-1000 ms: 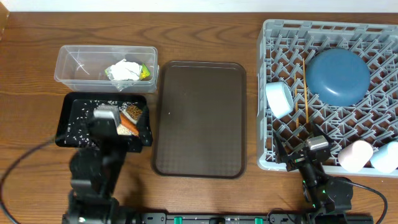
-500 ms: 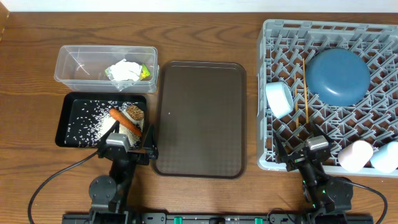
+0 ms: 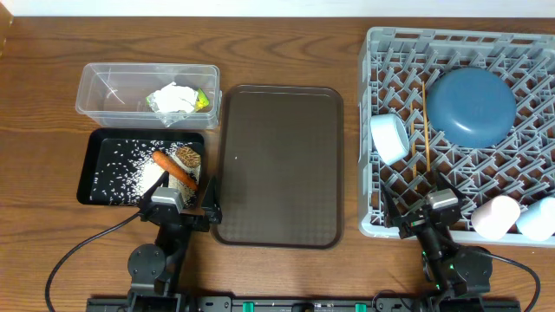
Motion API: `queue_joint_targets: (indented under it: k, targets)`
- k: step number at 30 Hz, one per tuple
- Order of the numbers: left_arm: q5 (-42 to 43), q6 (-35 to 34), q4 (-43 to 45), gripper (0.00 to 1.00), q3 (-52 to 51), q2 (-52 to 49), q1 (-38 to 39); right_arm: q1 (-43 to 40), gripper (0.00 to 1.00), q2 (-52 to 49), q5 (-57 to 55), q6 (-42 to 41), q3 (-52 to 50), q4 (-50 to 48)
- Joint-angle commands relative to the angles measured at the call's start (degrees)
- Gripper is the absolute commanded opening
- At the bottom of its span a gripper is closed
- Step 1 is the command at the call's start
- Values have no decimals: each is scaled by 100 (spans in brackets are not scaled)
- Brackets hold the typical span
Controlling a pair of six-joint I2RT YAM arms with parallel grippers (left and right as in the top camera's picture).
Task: Sort waste into correct bins and load items into the dishwasher rack
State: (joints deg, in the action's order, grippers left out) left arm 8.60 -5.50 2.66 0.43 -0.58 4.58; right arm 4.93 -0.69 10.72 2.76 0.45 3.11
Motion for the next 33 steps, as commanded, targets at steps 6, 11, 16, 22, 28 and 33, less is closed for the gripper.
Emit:
queue_joint_targets:
  k: [6, 11, 16, 22, 28, 33]
  targets:
    - [-70, 92, -374, 98, -20, 50, 15, -57, 99, 37, 26, 9, -13, 7]
    - [-70, 92, -601, 98, -20, 7, 15, -57, 99, 35, 26, 9, -13, 7]
    - [-70, 92, -601, 98, -20, -13, 15, -57, 99, 35, 26, 9, -13, 7]
    - [-70, 92, -601, 98, -20, -13, 15, -57, 99, 37, 26, 9, -13, 7]
    - [-70, 92, -584, 98, -20, 50, 22, -57, 99, 35, 26, 9, -13, 7]
    - [-70, 92, -584, 98, -20, 50, 22, -57, 99, 35, 26, 9, -13, 7]
